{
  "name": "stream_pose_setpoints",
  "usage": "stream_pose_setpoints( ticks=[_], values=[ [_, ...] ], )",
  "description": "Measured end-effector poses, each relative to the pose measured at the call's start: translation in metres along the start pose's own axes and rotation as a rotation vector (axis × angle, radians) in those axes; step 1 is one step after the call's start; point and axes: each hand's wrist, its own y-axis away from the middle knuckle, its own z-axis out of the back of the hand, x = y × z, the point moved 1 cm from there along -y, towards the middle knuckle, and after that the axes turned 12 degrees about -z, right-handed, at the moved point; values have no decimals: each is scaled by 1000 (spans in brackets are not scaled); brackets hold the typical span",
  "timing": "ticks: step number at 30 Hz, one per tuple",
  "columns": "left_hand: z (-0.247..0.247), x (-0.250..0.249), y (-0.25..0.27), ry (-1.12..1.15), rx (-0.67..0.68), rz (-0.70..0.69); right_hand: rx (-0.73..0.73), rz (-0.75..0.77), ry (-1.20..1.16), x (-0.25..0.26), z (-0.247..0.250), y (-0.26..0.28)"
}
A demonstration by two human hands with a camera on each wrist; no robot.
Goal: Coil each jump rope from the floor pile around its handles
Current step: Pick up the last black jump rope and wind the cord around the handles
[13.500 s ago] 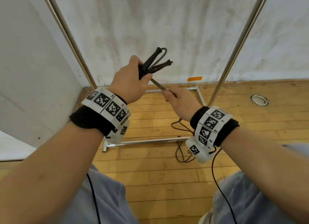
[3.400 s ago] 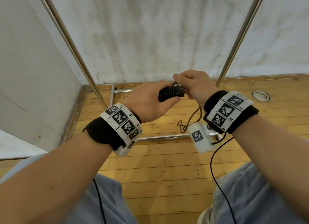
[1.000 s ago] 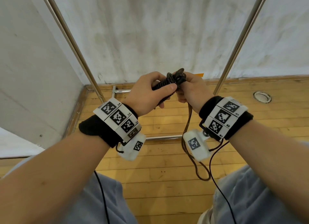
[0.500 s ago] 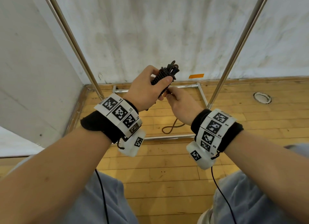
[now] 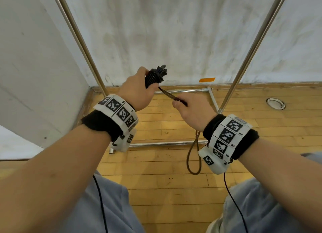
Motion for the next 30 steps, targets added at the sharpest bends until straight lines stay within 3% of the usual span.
stream_pose_setpoints(
  ticks=[4, 8, 12, 19, 26, 30],
  values=[
    [-10, 2, 1, -164, 79, -11, -29, 56, 128, 7, 8, 3],
    [-18, -4, 0, -172, 152, -51, -69, 95, 224, 7, 19, 1],
    [-26, -16, 3, -213, 319, -97, -80, 141, 289, 4, 23, 2],
    [-16, -39, 9, -88, 476, -293, -164, 60, 17, -3, 30, -2],
    [-15, -54, 16, -122, 388, -390, -154, -41, -252, -10, 46, -13],
    [-14, -51, 14, -134, 424, -371, -137, -32, -238, -10, 42, -15]
  ],
)
